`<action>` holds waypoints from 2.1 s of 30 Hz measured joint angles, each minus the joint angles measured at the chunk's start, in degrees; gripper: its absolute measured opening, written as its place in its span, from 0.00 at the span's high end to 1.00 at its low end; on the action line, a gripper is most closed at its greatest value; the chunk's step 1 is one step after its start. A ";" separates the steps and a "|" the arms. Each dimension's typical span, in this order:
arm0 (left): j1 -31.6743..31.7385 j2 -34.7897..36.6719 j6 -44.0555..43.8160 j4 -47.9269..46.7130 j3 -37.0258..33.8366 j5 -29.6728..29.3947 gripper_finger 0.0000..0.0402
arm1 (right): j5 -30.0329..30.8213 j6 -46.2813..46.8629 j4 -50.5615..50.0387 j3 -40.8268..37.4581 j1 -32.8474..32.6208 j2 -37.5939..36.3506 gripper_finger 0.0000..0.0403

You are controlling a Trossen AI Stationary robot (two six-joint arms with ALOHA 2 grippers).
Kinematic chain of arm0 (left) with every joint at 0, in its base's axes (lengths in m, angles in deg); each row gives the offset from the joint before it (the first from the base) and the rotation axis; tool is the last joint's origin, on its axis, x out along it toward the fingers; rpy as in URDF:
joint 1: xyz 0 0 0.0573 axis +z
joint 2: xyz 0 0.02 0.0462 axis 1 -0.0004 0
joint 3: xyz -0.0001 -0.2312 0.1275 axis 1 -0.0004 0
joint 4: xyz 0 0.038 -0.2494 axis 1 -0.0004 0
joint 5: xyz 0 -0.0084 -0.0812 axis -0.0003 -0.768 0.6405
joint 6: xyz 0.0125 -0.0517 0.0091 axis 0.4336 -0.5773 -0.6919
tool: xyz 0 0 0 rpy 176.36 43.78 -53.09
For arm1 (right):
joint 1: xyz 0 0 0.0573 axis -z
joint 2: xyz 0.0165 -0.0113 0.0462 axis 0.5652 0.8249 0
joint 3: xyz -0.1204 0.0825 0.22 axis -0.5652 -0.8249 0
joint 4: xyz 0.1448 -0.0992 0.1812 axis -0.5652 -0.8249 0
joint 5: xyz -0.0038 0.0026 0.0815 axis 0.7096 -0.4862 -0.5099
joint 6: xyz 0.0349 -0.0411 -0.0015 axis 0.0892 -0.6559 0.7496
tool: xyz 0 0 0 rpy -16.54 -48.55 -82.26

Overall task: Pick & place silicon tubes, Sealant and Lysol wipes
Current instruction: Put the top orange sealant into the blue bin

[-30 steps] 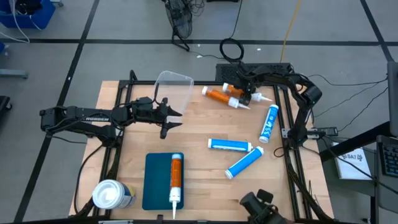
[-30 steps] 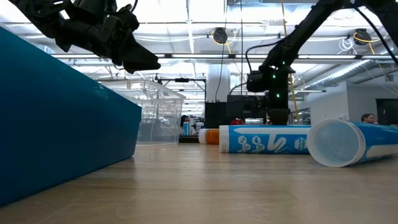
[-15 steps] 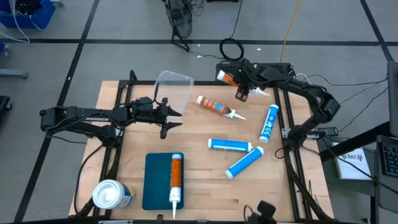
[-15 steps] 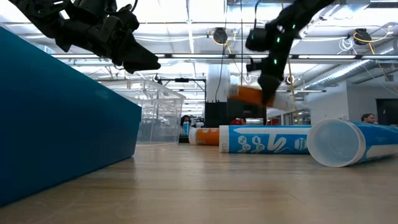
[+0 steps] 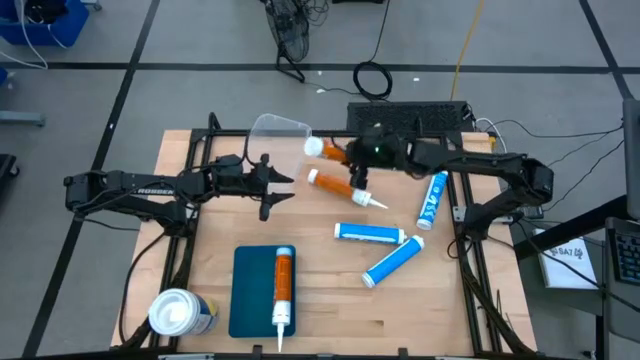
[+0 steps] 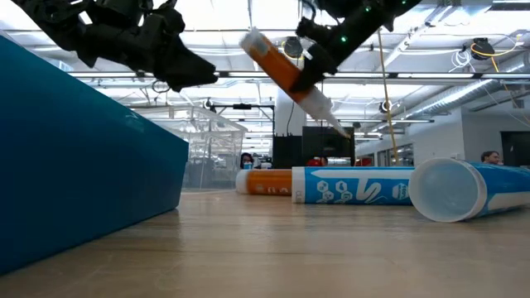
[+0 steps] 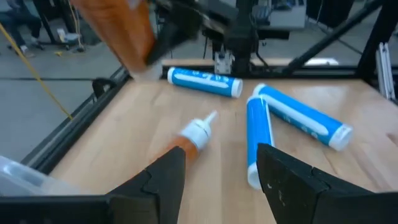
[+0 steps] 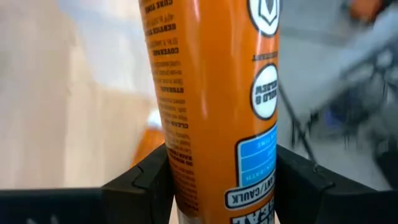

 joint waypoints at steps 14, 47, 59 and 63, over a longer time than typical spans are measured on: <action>-0.13 -7.23 3.94 23.63 0.04 2.76 0.50 | -8.85 2.42 22.44 -7.16 -5.62 -0.01 0.51; -0.15 -19.54 4.70 26.74 12.94 5.85 0.35 | -11.57 1.81 27.52 -10.09 -5.80 0.04 0.52; -1.25 -19.54 5.40 27.96 12.96 6.21 0.29 | -11.79 1.91 27.78 -10.09 -5.84 0.04 0.52; -1.22 -19.54 5.02 27.92 13.23 6.06 0.31 | -11.78 2.00 27.78 -10.09 -5.84 0.02 0.52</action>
